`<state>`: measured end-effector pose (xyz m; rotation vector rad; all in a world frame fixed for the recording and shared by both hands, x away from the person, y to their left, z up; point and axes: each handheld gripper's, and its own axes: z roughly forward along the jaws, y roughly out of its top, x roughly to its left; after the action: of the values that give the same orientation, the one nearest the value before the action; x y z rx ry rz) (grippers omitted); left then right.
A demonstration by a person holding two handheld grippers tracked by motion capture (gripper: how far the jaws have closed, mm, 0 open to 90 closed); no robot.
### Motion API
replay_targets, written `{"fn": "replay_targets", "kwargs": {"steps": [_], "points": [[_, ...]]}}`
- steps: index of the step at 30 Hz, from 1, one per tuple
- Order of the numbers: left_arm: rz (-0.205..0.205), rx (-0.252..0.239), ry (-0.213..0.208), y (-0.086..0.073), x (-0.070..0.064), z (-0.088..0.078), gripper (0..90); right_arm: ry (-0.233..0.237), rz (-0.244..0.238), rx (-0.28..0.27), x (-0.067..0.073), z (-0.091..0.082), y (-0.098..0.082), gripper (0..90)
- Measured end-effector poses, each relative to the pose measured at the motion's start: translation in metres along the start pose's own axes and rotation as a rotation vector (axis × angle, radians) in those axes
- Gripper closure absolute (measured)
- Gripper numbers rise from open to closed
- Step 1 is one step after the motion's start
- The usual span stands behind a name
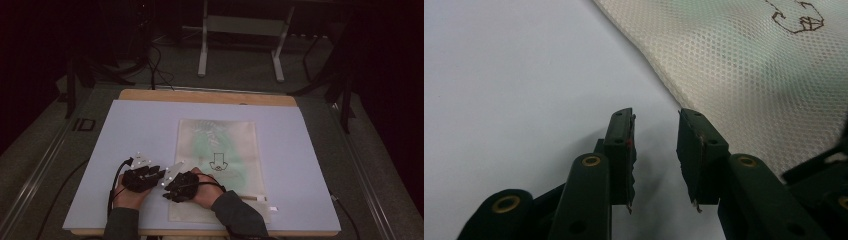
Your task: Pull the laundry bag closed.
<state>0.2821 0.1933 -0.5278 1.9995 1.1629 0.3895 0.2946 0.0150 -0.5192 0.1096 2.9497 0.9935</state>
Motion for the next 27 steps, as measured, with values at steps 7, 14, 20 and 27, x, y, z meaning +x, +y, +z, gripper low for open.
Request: {"fn": "replay_targets", "kwargs": {"steps": [7,14,20,27], "points": [[0.001,0.001,-0.003,0.0,0.0,0.0,67.0,-0.002,-0.006,0.017,-0.001,0.006,0.003,80.8],[0.0,0.0,-0.009,0.0,-0.001,-0.001,66.9,0.009,0.014,-0.058,0.0,-0.004,0.001,81.0],[0.005,0.0,-0.024,0.001,-0.003,-0.001,66.9,-0.001,0.022,-0.093,0.0,-0.018,-0.005,80.9],[0.008,0.002,-0.069,0.001,-0.006,0.0,67.7,-0.02,0.039,-0.105,0.003,-0.026,-0.018,81.0]]}}
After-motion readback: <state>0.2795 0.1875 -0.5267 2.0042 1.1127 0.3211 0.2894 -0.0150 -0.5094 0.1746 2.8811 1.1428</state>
